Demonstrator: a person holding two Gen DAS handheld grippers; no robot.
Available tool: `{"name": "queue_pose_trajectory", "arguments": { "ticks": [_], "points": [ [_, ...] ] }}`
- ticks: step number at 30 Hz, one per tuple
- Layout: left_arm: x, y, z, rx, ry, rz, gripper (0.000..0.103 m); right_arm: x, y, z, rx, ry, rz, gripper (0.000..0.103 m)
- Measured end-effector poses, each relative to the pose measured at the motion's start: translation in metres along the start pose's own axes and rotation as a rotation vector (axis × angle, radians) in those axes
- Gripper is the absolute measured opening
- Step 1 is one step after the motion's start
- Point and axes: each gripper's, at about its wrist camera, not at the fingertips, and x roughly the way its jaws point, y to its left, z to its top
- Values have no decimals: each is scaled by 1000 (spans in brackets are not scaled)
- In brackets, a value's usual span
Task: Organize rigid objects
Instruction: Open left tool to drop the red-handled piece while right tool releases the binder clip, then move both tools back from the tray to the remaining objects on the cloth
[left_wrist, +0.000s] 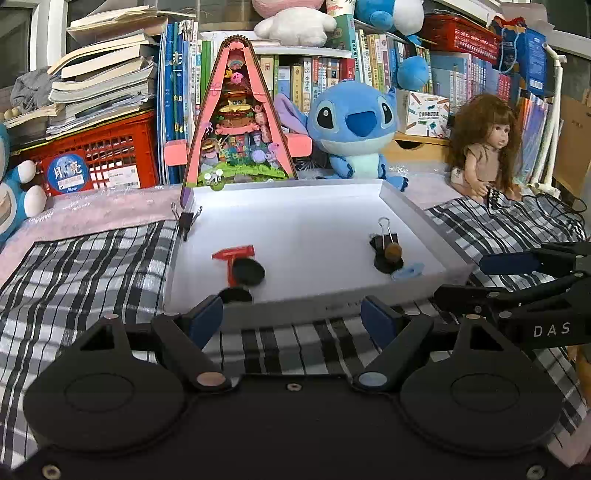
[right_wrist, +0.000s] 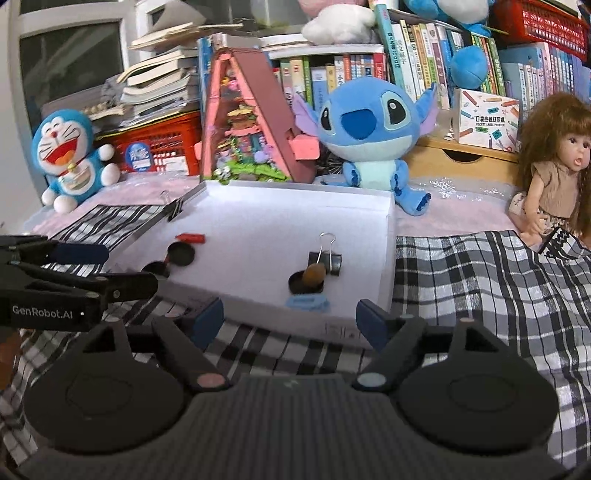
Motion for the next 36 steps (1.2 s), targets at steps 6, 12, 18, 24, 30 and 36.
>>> {"name": "queue_pose_trajectory", "arguments": {
  "ticks": [6, 12, 18, 24, 30, 36],
  "points": [
    [-14, 2, -18, 2, 7, -16, 81, -13, 4, -14, -24, -2, 6, 87],
    [-24, 3, -38, 11, 23, -21, 81, -22, 11, -29, -63, 6, 18, 88],
    [-39, 4, -56, -9, 35, -40, 81, -27, 24, -47, -118, 27, 42, 88],
    [-59, 0, -76, 2, 40, -82, 81, -33, 38, -65, -197, 39, 77, 88],
    [-73, -8, -89, -5, 54, -137, 81, -37, 33, -75, -190, 49, 72, 88],
    [-69, -19, -97, 6, 83, -191, 63, -37, 27, -80, -166, 57, 65, 88]
  ]
}}
